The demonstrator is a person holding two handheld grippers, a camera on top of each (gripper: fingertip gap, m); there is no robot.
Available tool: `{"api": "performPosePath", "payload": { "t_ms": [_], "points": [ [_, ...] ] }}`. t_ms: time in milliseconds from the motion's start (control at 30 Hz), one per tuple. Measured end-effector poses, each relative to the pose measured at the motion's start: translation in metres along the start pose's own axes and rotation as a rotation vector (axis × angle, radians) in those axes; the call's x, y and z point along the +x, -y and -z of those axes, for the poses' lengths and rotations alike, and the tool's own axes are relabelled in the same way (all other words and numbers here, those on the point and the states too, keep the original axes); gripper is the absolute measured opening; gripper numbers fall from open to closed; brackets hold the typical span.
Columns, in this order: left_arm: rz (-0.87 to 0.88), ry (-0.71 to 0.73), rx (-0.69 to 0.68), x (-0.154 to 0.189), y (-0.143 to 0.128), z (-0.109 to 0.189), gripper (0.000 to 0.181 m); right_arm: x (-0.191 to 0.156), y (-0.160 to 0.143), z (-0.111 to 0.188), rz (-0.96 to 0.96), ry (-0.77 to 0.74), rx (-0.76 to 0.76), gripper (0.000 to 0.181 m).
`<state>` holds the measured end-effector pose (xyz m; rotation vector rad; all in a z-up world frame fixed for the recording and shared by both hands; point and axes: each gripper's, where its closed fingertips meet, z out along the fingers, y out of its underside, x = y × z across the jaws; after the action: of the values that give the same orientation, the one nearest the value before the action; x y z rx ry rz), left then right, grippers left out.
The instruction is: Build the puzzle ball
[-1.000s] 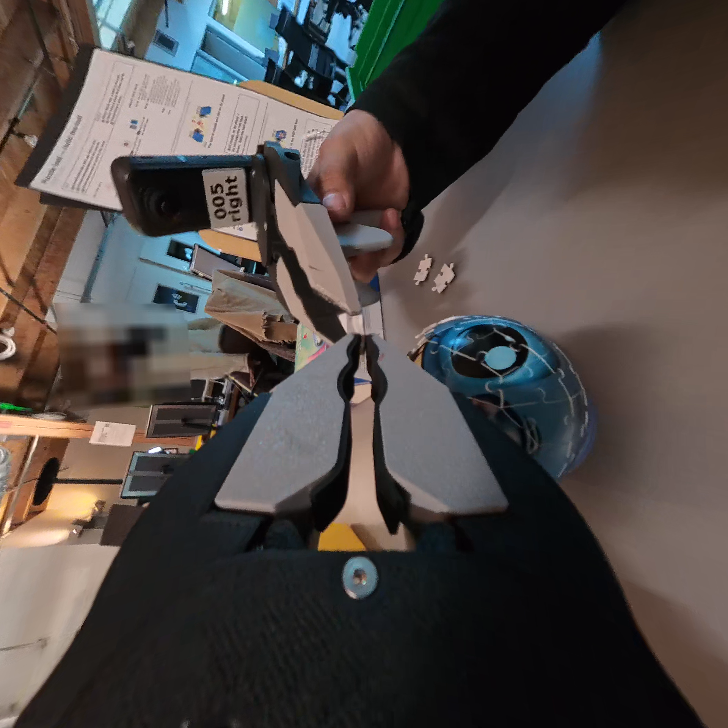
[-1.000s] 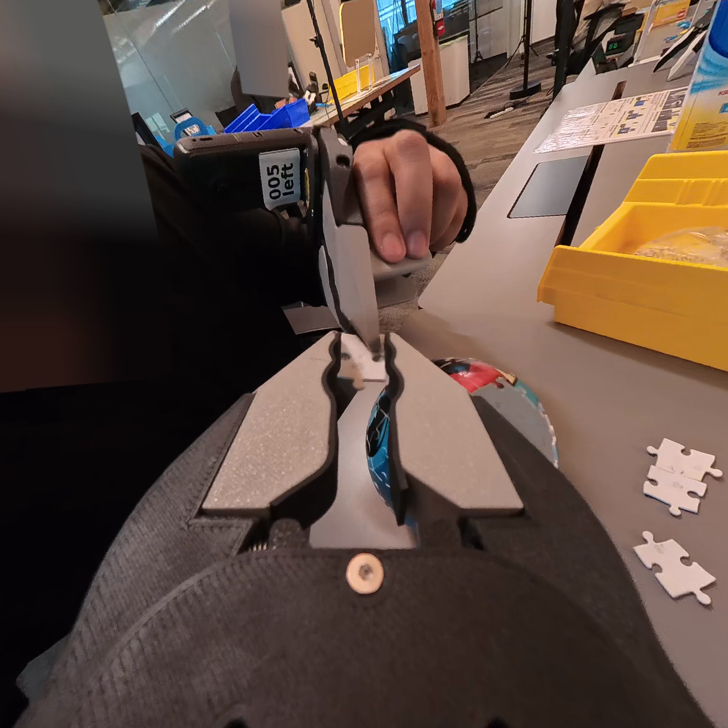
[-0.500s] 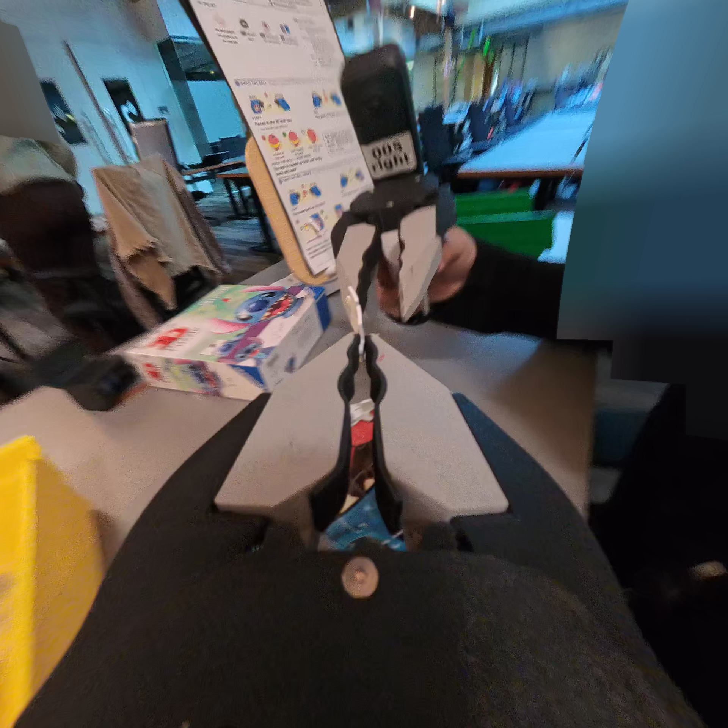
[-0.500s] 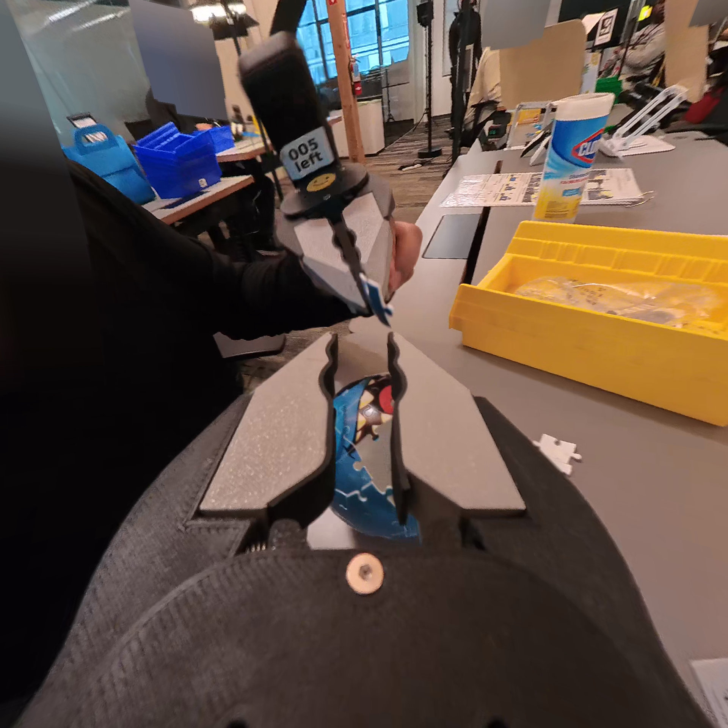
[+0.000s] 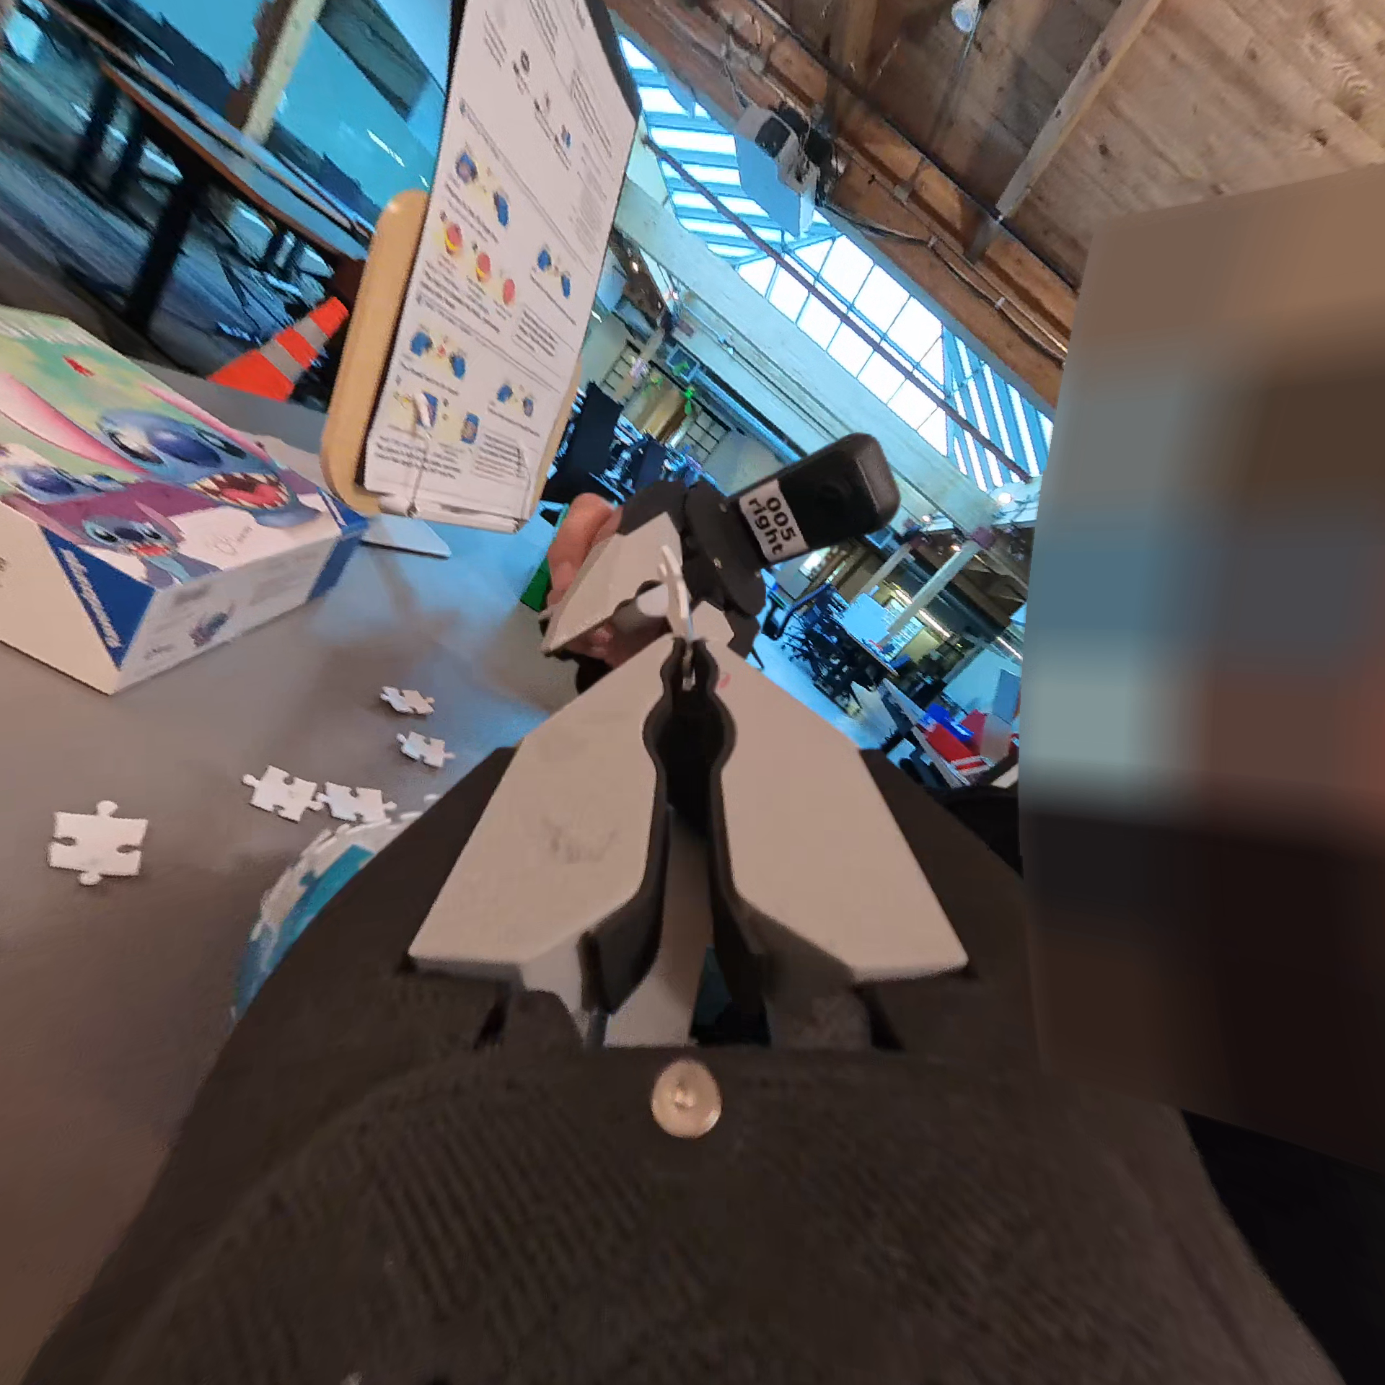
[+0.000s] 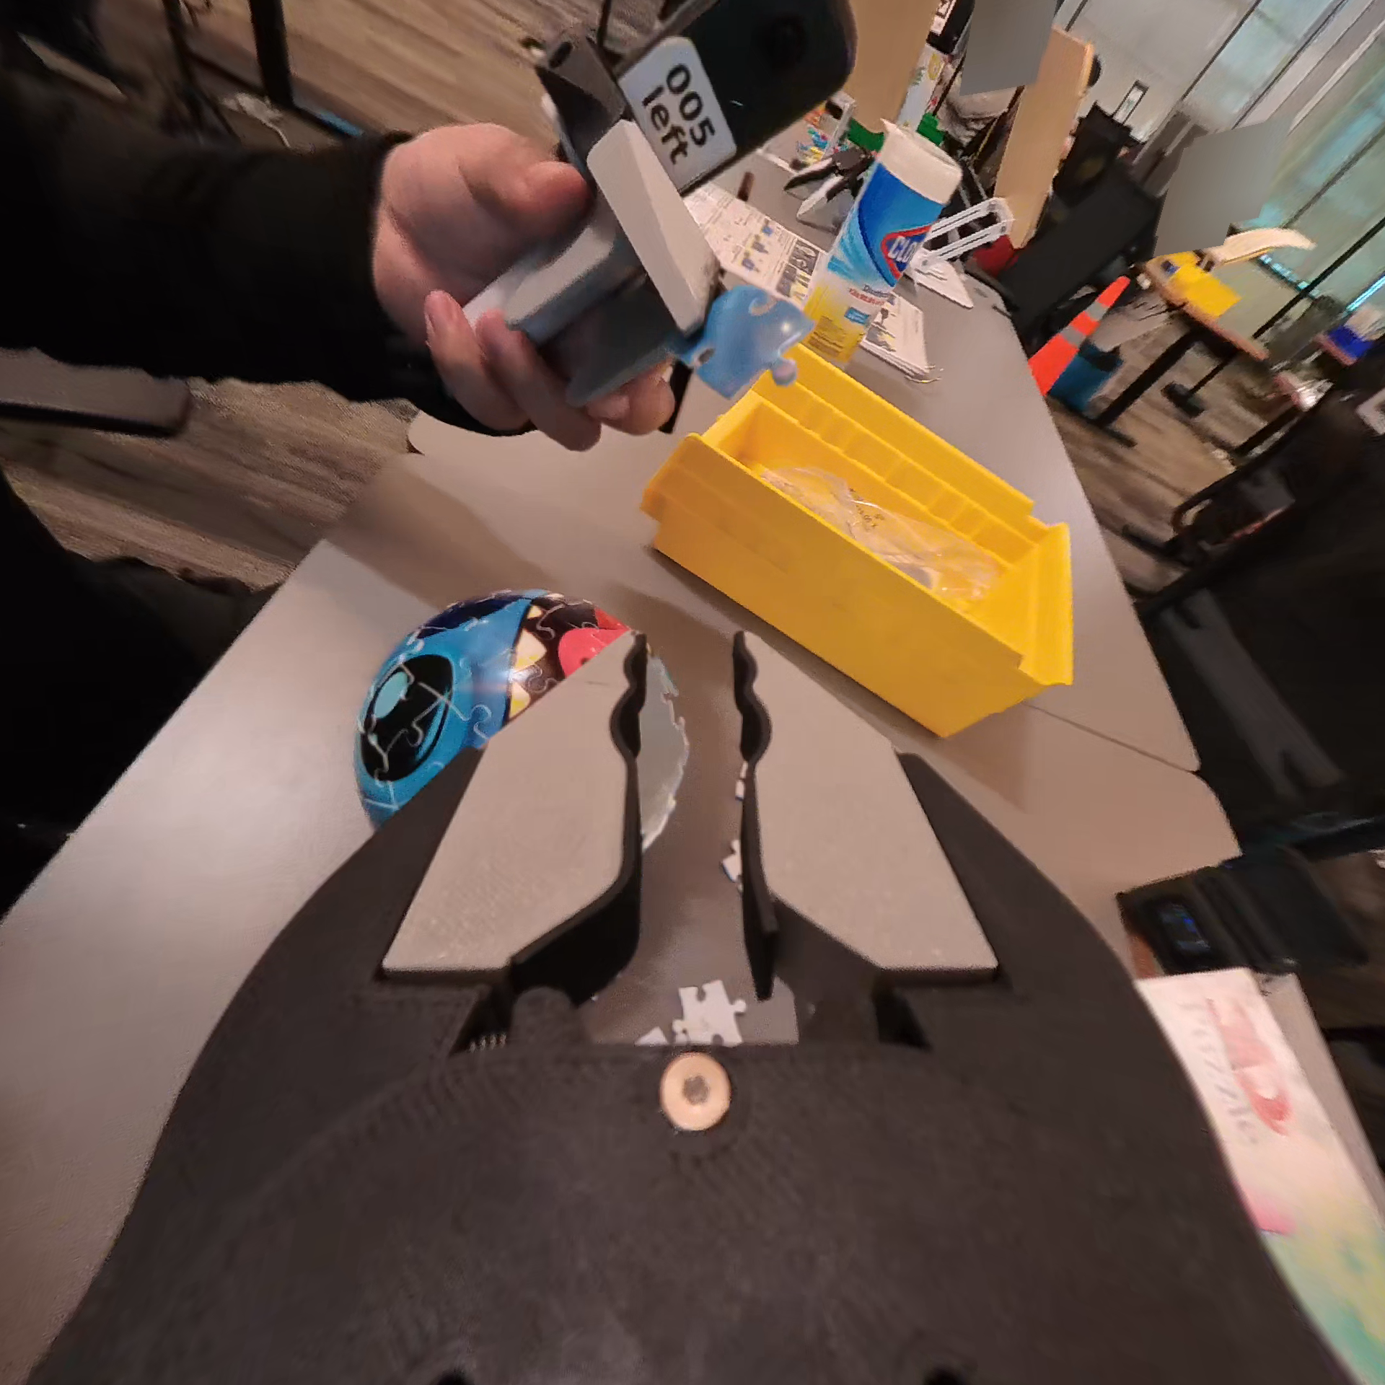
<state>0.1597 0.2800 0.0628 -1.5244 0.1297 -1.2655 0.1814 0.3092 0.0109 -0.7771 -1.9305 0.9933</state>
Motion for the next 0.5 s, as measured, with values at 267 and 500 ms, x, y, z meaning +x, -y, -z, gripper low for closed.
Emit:
{"api": "performPosePath", "payload": {
  "t_ms": [267,500],
  "points": [
    [0.079,0.031,-0.143,-0.007,-0.021,-0.018,0.0,-0.007,0.015,0.005,0.216,-0.077,0.024,0.03],
    [0.126,0.028,-0.181,-0.011,-0.03,-0.022,0.0,-0.011,0.013,0.002,0.307,-0.12,-0.024,0.036]
  ]
}}
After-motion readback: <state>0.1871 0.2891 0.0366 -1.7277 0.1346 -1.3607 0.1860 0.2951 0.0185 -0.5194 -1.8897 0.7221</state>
